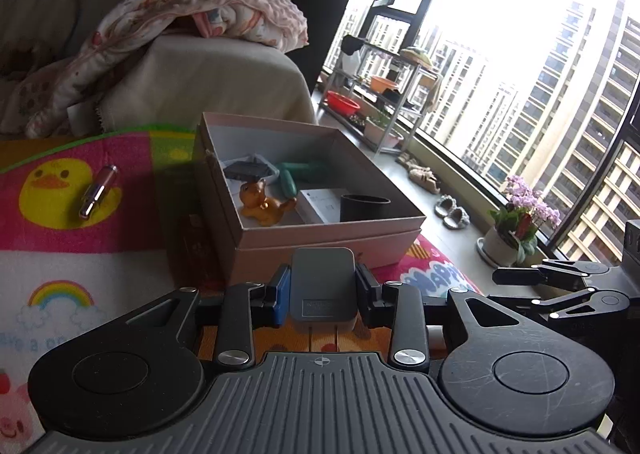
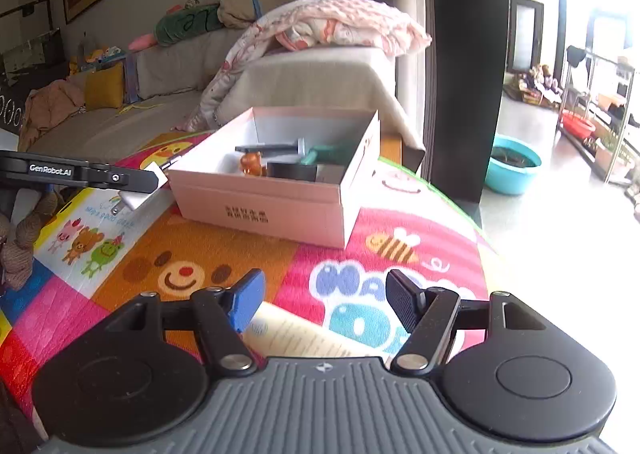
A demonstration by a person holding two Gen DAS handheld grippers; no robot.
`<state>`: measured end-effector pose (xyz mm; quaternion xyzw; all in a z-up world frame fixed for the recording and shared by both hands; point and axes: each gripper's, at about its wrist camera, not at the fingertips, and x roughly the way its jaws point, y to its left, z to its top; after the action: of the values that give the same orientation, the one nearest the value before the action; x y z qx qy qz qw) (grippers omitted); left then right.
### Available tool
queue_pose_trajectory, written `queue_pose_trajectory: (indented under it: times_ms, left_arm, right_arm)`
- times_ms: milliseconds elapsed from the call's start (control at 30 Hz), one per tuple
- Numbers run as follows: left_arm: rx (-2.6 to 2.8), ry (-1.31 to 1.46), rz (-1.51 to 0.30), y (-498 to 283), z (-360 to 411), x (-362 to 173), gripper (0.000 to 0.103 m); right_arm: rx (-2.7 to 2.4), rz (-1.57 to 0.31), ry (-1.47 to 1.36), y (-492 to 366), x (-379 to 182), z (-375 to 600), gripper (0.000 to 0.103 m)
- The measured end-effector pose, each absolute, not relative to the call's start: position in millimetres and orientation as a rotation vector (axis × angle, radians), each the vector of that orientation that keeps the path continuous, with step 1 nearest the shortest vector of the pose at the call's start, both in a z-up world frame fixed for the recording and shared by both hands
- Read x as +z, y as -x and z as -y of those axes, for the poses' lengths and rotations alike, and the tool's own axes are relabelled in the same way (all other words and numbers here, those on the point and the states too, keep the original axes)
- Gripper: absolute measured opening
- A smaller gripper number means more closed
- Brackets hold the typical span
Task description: Organize rigid objects
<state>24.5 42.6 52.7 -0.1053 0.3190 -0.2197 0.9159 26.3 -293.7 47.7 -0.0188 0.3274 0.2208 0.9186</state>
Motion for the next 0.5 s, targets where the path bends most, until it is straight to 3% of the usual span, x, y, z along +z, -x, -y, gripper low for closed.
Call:
queue_pose_trajectory:
  times_ms: [300,500]
  left_arm:
    - [-0.445,0.193,-0.683,-17,-47,46,0.037]
    - [-0.456,0.201,-0.699,-14,-43,39,0.037]
  right_arm:
    - [0.615,-0.81,-0.133,-12,17,274,0.068]
    - [0.592,-0.692,0.155,6,32,225,0.068]
